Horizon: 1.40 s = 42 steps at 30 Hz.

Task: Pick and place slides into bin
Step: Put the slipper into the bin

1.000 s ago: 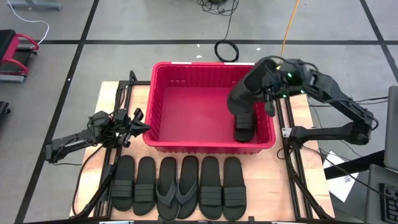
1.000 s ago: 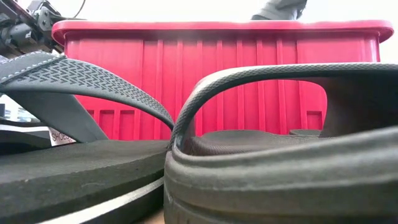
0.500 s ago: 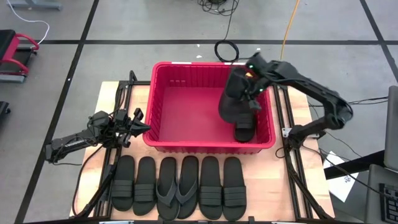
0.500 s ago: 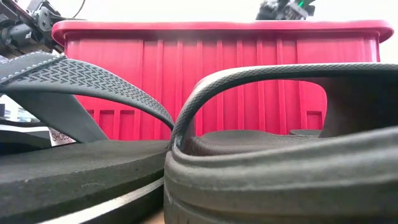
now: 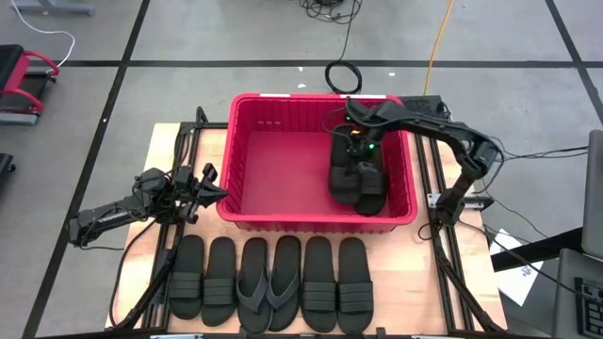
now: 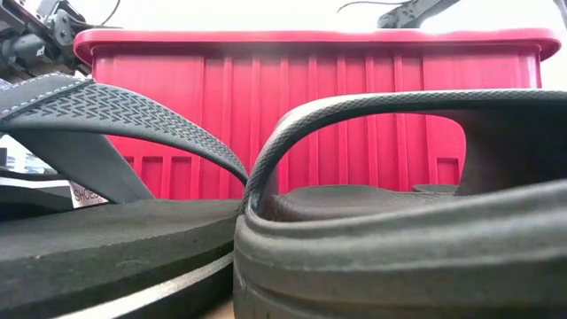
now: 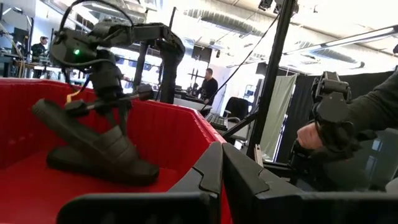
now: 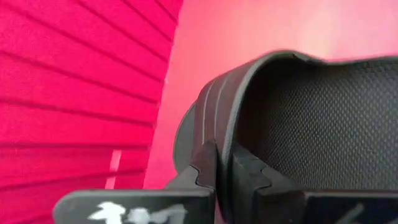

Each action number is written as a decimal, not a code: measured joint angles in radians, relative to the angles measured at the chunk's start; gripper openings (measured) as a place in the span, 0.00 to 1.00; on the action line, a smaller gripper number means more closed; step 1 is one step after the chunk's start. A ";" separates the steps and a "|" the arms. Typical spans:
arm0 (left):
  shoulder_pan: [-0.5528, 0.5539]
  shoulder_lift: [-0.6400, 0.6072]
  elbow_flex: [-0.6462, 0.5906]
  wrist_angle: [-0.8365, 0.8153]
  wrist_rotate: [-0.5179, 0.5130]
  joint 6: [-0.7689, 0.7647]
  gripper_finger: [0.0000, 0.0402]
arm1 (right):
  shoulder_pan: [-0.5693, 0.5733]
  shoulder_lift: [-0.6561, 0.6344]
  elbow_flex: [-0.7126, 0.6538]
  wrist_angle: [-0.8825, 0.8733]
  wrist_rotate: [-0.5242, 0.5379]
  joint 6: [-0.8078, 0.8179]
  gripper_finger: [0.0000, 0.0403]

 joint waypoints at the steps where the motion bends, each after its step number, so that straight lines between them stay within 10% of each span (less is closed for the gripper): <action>1: 0.000 0.000 0.000 0.000 0.000 0.004 0.05 | 0.002 0.013 0.000 0.021 -0.016 0.003 0.02; 27: 0.000 -0.001 0.001 -0.019 0.002 0.035 0.05 | -0.010 0.191 0.000 0.010 -0.030 -0.003 0.02; 42: 0.000 -0.001 0.000 -0.018 0.001 0.026 0.05 | -0.008 0.137 0.000 0.024 0.103 0.081 0.23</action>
